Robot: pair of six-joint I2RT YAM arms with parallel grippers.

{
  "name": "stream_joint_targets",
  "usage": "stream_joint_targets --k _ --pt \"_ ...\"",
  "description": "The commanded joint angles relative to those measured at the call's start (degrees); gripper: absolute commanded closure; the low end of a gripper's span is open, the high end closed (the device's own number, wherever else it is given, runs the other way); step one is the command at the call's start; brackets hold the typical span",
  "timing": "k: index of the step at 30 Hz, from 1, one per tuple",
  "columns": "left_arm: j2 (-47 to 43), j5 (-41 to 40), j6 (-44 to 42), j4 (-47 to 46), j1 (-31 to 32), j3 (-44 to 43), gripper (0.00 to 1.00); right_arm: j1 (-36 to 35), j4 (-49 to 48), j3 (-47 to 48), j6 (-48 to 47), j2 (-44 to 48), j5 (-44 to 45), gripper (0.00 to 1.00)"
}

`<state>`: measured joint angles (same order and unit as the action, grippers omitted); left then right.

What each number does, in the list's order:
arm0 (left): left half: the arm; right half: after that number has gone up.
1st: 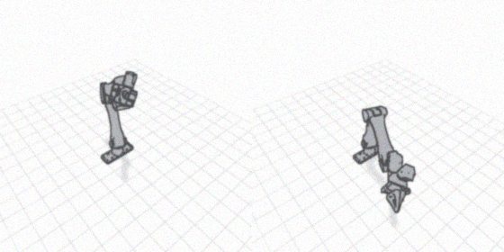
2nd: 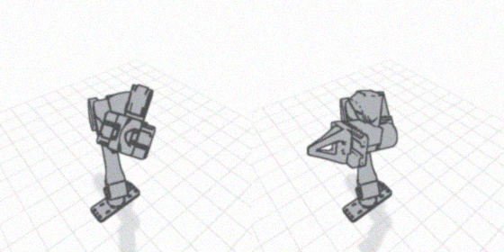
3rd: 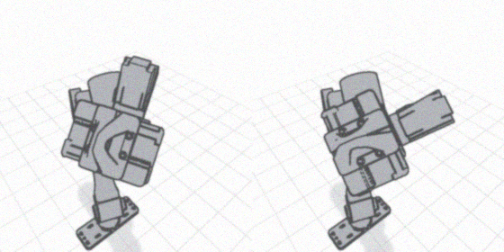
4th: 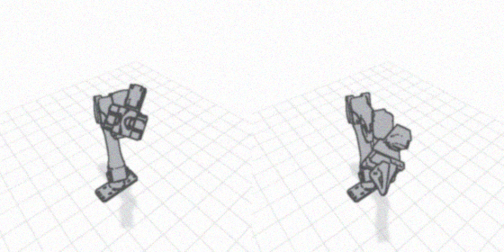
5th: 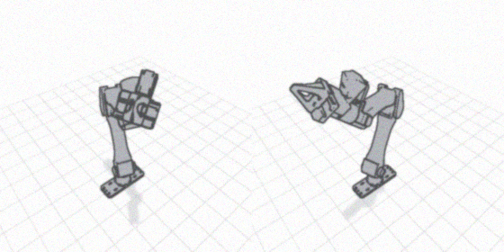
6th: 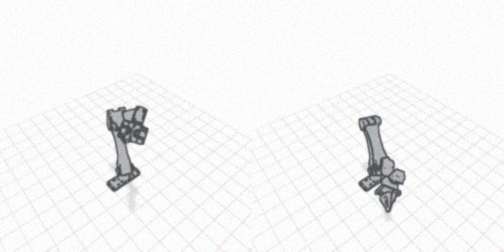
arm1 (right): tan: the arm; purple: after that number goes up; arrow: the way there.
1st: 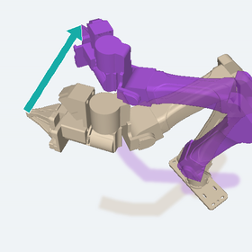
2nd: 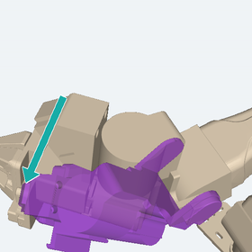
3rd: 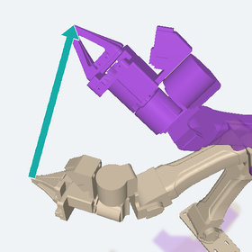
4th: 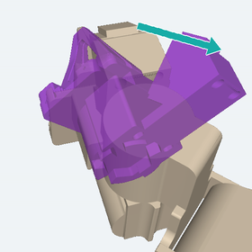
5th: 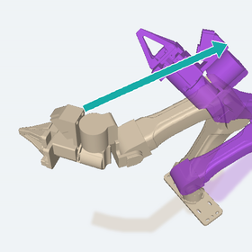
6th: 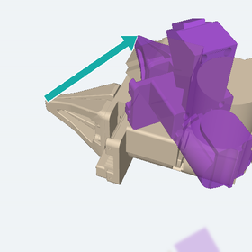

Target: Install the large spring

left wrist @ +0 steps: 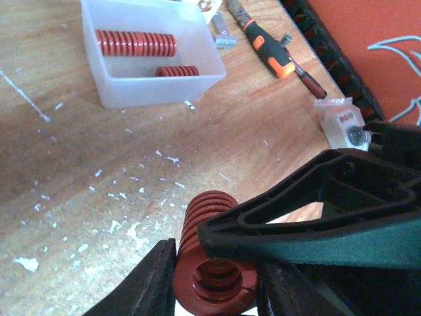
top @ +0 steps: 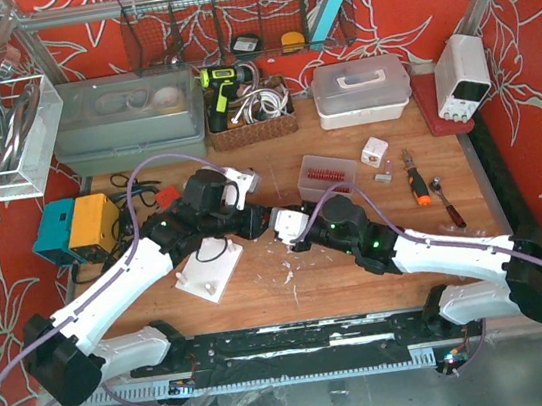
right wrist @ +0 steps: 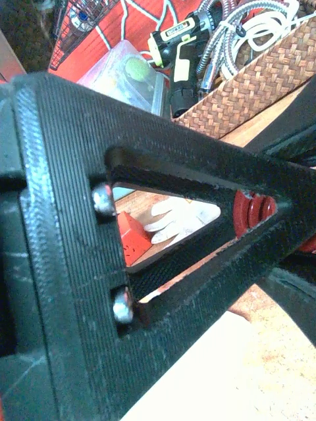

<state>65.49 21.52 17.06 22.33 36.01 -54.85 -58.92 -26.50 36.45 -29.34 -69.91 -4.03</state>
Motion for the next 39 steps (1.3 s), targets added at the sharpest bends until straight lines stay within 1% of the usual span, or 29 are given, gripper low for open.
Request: stream_joint_targets --k 1,7,9,10,13,15,16,18,19,22,26,28,31,34,38,39 --pt "0.43 3.61 -0.01 1.58 0.75 -1.21 0.74 -0.58 -3.07 1.32 -1.05 -0.41 3.13 1.00" --pt "0.39 2.24 0.36 2.71 0.64 -1.91 0.96 -0.59 -2.18 1.19 0.24 -0.01 3.80 1.00" --pt "0.20 1.37 0.90 2.96 0.53 -2.37 1.00 -0.54 -1.21 1.10 0.89 0.10 4.07 0.91" --pt "-0.02 1.03 1.20 2.96 0.43 -2.51 1.00 -0.60 -0.67 0.99 1.51 0.24 4.18 0.84" --pt "-0.60 0.47 2.33 2.77 -0.16 -2.72 1.00 -0.59 0.28 0.13 4.01 1.36 4.57 0.58" --pt "-0.92 -0.22 2.98 2.94 -0.76 -2.67 1.00 -0.59 0.90 -0.73 6.18 2.51 4.84 0.38" --pt "-1.04 -1.00 3.20 3.20 -1.03 -2.64 1.00 -0.59 1.61 -1.03 7.55 3.28 5.07 0.32" --pt "-1.58 -4.07 3.86 4.22 -1.56 -2.57 1.00 -0.59 4.23 -1.71 10.12 5.39 6.13 0.12" --pt "-2.24 -6.25 4.57 4.79 -1.94 -2.31 1.00 -0.59 5.33 -2.12 12.08 7.60 7.88 0.07" --pt "-4.72 -11.29 6.93 6.88 -3.90 -1.04 1.00 -0.51 10.39 -2.62 22.25 13.79 15.90 0.02" --pt "-7.22 -15.20 8.84 11.72 -7.52 0.45 1.00 -0.42 16.76 -4.22 31.28 21.28 22.55 0.01" --pt "-8.24 -18.09 10.63 13.63 -8.36 1.22 1.00 -0.41 18.62 -5.30 32.87 23.80 28.15 0.01" --pt "-12.08 -23.03 13.84 16.13 -8.50 2.09 1.00 -0.09 18.36 -7.35 33.39 25.79 34.81 0.01" --pt "-13.88 -28.39 19.04 20.29 -8.55 1.67 1.00 0.27 18.33 -8.18 33.93 26.15 37.53 0.01" --pt "-12.02 -37.12 29.23 32.61 -8.63 -1.35 1.00 0.62 18.15 -8.45 35.15 24.96 37.53 0.01" --pt "-11.63 -38.37 30.55 34.97 -8.59 -1.86 1.00 0.71 18.26 -8.35 35.30 24.30 37.41 0.01"
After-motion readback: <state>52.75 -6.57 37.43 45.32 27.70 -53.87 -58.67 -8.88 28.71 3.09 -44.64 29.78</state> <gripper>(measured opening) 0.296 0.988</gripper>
